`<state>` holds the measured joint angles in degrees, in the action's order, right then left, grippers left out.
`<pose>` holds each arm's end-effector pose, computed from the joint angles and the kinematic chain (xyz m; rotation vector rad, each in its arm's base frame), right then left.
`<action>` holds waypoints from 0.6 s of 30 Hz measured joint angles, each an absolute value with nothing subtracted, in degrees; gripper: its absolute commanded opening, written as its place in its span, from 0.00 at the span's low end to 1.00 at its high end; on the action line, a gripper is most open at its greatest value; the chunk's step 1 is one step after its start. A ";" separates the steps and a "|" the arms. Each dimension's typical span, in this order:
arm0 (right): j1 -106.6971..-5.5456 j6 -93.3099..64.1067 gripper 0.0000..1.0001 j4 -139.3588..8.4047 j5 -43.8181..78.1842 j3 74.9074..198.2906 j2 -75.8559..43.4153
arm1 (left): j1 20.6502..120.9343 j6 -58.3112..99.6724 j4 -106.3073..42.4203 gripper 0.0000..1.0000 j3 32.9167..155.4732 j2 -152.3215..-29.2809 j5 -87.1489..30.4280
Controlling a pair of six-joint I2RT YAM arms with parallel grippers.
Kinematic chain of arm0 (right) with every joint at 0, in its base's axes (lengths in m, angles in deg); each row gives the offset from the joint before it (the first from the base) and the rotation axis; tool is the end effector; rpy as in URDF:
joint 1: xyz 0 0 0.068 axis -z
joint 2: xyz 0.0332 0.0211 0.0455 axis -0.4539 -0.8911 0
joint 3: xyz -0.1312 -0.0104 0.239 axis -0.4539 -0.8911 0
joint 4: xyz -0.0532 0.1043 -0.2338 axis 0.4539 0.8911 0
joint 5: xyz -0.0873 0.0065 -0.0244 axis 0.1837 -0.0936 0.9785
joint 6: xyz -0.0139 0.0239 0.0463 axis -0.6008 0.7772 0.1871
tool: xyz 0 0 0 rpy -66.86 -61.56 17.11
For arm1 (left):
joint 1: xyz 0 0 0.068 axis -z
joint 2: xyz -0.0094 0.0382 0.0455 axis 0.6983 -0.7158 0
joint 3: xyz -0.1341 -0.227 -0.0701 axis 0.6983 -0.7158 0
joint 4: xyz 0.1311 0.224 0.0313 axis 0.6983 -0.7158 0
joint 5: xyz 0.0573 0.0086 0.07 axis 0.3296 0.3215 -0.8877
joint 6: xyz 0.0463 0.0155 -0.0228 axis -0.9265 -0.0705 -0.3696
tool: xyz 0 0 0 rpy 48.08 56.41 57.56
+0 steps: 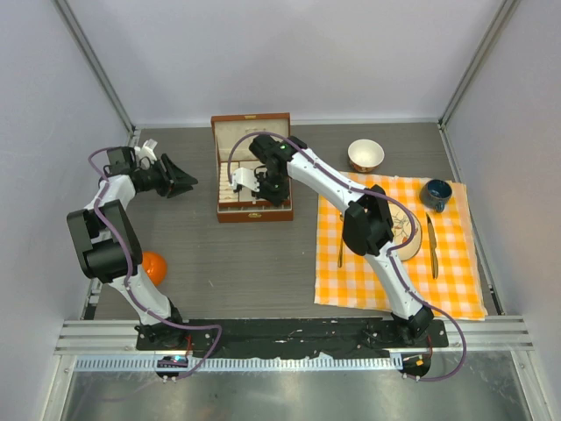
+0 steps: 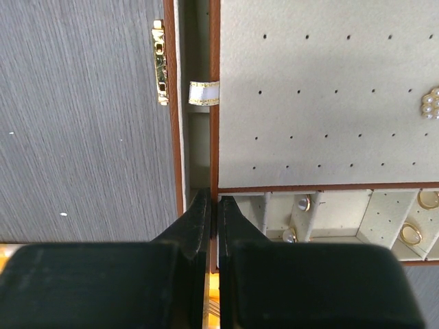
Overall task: Organize the mixed jewelry
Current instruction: Place the compartment layer in the jewelry box.
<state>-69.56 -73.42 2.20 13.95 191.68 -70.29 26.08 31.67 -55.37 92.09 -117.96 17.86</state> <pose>0.3552 0.3354 0.2366 -2.0972 1.8808 0.2319 0.3625 0.0888 0.2138 -0.4369 2.2807 -1.2065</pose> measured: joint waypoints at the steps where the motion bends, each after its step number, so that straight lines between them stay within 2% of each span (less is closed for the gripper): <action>1: -69.58 -73.12 0.01 2.18 13.95 191.68 -70.29 | 26.08 31.67 -55.32 0.45 92.09 -117.96 17.90; 18: -70.02 -71.61 0.01 0.54 14.02 189.82 -70.05 | 25.62 31.67 -55.28 0.45 92.09 -117.96 18.73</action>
<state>-70.02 -71.61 0.54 14.02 189.82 -70.05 25.62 31.67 -55.28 92.09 -117.96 18.73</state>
